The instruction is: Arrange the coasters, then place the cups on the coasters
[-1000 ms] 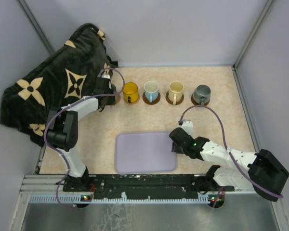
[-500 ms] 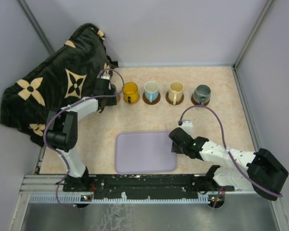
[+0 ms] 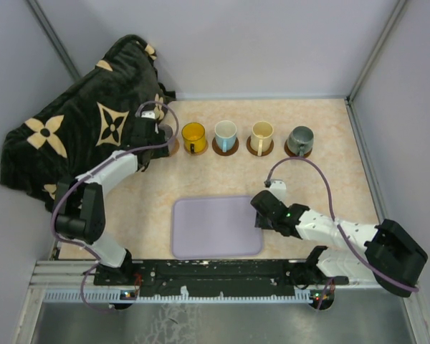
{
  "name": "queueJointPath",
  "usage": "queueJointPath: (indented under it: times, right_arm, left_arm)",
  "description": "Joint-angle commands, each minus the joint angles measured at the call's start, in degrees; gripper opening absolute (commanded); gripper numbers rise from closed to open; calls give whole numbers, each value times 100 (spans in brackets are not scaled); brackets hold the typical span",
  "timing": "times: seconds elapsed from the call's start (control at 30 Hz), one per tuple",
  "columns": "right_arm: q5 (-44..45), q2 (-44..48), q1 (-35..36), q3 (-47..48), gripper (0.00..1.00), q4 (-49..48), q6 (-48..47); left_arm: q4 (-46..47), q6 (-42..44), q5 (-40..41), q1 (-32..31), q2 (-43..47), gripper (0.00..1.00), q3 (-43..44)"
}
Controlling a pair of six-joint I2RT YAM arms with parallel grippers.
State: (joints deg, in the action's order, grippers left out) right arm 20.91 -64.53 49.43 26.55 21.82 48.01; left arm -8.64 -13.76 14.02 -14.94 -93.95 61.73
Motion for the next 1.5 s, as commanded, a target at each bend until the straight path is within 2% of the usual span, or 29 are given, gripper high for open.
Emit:
queueJointPath:
  times: [0.0, 0.1, 0.23, 0.57, 0.93, 1.2, 1.4, 1.47]
  right_arm:
    - [-87, 41, -38, -136, 35, 29, 164]
    - [-146, 85, -16, -168, 20, 204, 218]
    - [-186, 264, 64, -246, 18, 357, 243]
    - [-144, 625, 261, -274, 30, 630, 332]
    - [345, 1121, 471, 423, 34, 1279, 322]
    - [1204, 1346, 474, 1345, 41, 1718, 101]
    - [2311, 1702, 424, 1716, 50, 2097, 205]
    - [2531, 1860, 249, 1776, 57, 2208, 187]
  left_arm:
    - [-198, -126, 83, 44, 352, 70, -191]
    - [-225, -199, 53, 44, 653, 70, -368]
    - [-262, -227, 101, 44, 1082, 70, -574]
    - [-512, -222, 462, 44, 1890, 70, -617]
    - [-922, -320, 311, 48, 2361, 72, -617]
    - [-1353, -152, 111, 44, 2951, 73, -644]
    - [-1637, -62, -301, 48, 3657, 73, -855]
    - [-1722, -97, -417, 44, 3903, 73, -933]
